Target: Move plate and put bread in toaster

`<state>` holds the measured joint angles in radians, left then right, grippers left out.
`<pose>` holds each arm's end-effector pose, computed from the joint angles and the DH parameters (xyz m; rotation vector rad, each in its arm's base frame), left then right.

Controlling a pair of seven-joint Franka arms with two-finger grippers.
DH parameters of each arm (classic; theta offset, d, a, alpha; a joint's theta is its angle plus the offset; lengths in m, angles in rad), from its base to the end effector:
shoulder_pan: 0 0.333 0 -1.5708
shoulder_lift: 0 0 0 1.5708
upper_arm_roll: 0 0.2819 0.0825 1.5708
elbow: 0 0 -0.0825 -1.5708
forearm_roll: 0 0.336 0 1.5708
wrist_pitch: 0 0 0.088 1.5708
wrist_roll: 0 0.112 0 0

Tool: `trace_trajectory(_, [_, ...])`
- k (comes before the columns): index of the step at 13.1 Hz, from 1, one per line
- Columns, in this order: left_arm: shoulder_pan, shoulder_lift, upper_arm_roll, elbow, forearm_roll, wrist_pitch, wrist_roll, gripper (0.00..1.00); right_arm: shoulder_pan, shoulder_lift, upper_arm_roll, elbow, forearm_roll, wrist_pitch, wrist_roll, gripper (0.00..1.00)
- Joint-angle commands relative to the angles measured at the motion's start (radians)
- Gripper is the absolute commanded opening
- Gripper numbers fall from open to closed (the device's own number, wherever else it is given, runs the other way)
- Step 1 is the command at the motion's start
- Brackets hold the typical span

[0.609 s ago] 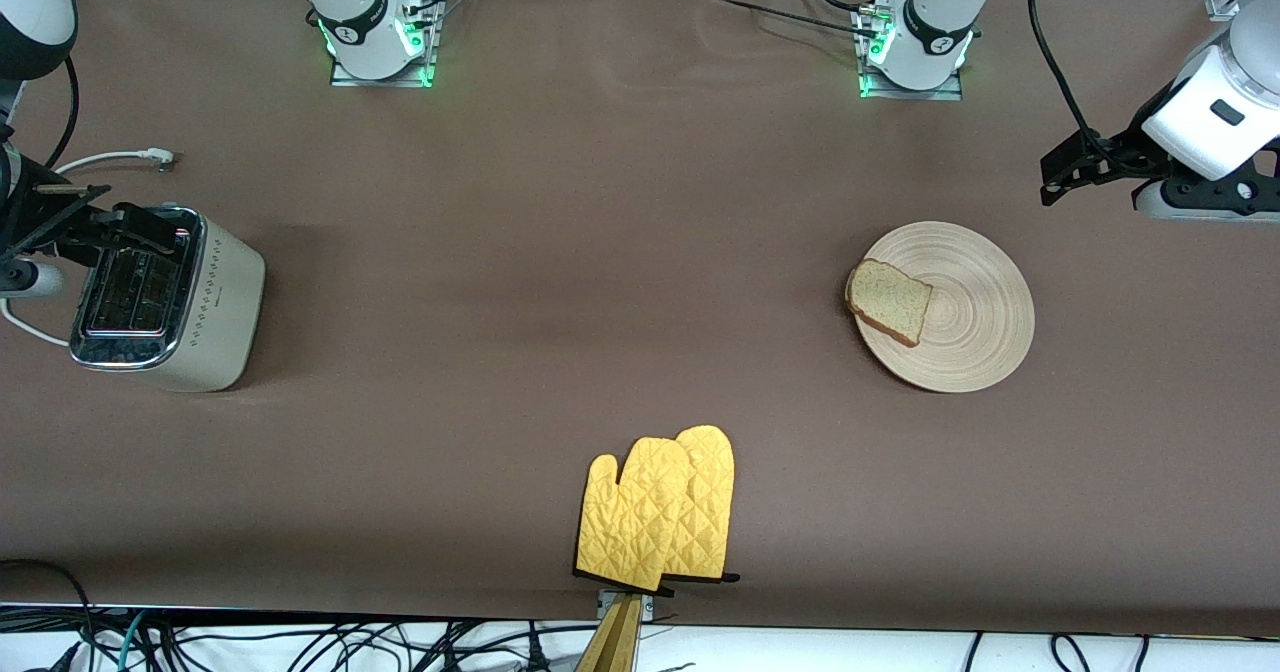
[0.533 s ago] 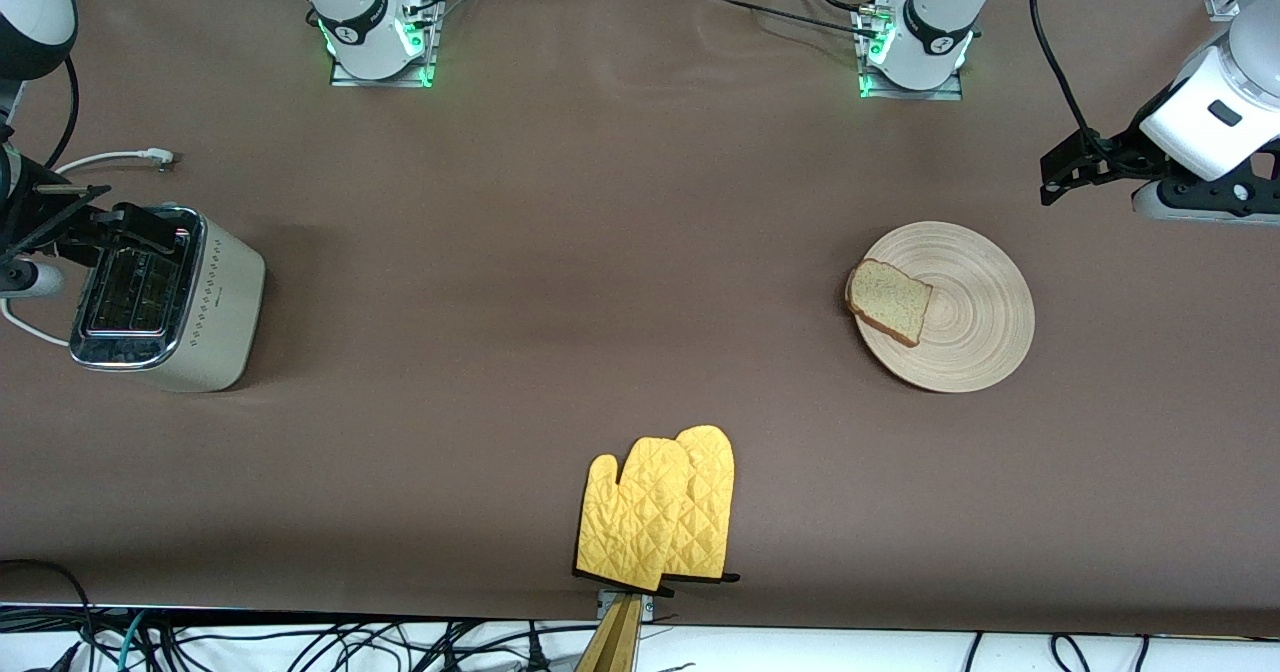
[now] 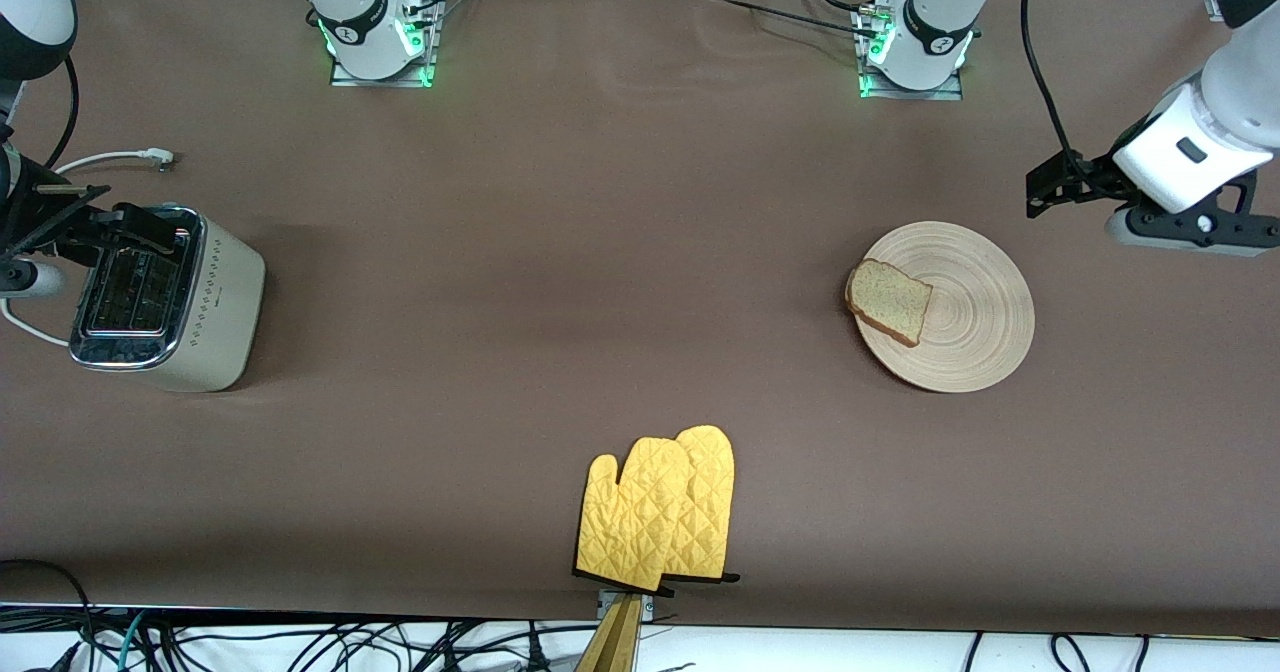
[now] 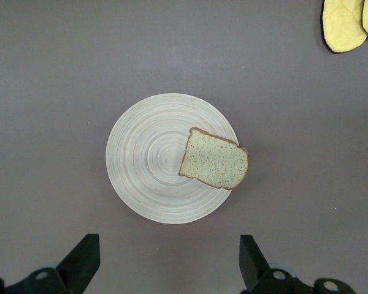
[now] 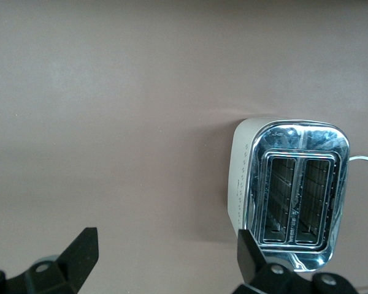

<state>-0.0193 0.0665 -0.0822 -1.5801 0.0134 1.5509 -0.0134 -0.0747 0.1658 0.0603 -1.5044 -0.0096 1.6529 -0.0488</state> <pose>0.5168 -0.0498 0.5458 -3.1216 0.1383 0.1483 0.5563 -0.0115 0.5328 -3.1401 -0.0542 0.0267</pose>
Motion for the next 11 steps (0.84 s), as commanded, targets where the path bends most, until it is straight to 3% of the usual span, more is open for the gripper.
trace_trajectory(1, [-0.001,0.010,-0.004,0.032,-0.001,-0.020,0.018,1.00,0.000,0.001,0.001,0.015,-0.010,-0.016,0.009,1.00])
trace_trajectory(7, [0.001,0.015,0.001,0.037,-0.009,-0.009,0.016,1.00,0.000,0.001,0.001,0.015,-0.010,-0.016,0.009,1.00])
trace_trajectory(11, [0.012,0.012,0.007,0.124,-0.001,-0.014,0.024,1.00,0.003,0.001,0.003,0.016,-0.006,-0.015,0.010,1.00])
